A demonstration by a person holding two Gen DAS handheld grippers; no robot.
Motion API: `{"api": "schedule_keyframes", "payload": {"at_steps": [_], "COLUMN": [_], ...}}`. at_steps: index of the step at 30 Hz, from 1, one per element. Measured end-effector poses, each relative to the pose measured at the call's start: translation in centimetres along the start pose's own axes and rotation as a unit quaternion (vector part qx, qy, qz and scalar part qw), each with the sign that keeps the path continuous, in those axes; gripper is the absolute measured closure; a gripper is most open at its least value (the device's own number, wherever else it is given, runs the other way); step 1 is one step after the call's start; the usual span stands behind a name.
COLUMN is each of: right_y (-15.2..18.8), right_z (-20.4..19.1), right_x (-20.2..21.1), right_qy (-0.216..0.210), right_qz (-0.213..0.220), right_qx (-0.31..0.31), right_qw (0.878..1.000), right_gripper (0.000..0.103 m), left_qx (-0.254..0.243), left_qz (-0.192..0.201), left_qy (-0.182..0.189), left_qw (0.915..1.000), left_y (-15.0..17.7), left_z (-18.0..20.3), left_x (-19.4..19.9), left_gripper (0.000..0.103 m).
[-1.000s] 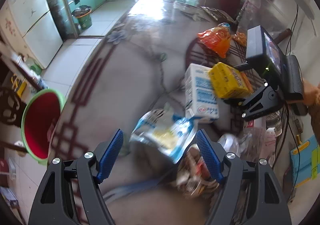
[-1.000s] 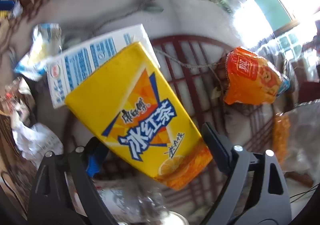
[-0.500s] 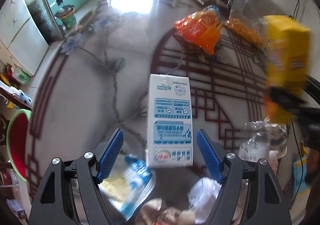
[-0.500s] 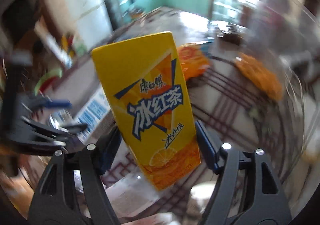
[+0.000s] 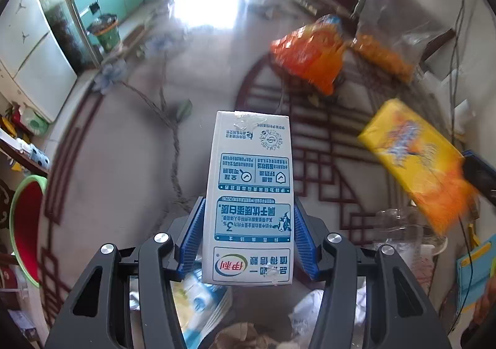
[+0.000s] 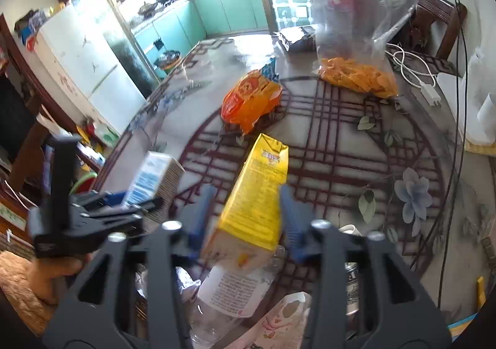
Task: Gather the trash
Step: 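Grasp the yellow iced tea carton with the right gripper while the left grasps the white milk carton, then carry both cartons toward the red bucket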
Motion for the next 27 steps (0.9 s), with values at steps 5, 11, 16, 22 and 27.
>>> {"api": "schedule_keyframes", "payload": {"at_steps": [5, 11, 16, 22, 27], "right_y": [0.5, 1.3, 2.1, 1.6, 0.4], "right_z": [0.3, 0.7, 1.0, 0.7, -1.0], "right_x": [-1.1, -4.0, -5.8, -4.6, -1.1], "right_qy": [0.025, 0.011, 0.044, 0.048, 0.034], "right_qz": [-0.023, -0.085, -0.098, -0.074, -0.031], "right_qx": [0.012, 0.004, 0.018, 0.007, -0.002], "right_qw": [0.999, 0.996, 0.994, 0.996, 0.999], "right_gripper": [0.063, 0.038, 0.044, 0.046, 0.046], "left_qx": [0.004, 0.022, 0.046, 0.073, 0.080], "left_qz": [0.035, 0.063, 0.077, 0.080, 0.083], "left_qy": [0.009, 0.020, 0.014, 0.006, 0.005], "left_qw": [0.9993, 0.9975, 0.9959, 0.9941, 0.9933], "left_y": [0.4, 1.4, 2.8, 4.5, 5.5], "left_z": [-0.9, -2.6, -4.8, -7.3, -8.3], "left_x": [3.8, 7.7, 9.9, 11.2, 12.0], "left_gripper": [0.053, 0.052, 0.052, 0.052, 0.052]}}
Point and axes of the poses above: each gripper's, at about its wrist camera, not at the fingertips, and x roughly against the way its jaws point, z to its right, y to its underside, the point moved 10 cm from there along -x, roughly the way its jaws point, and after that the axes turned 2 degrees about -y, right-handed, at the moved point
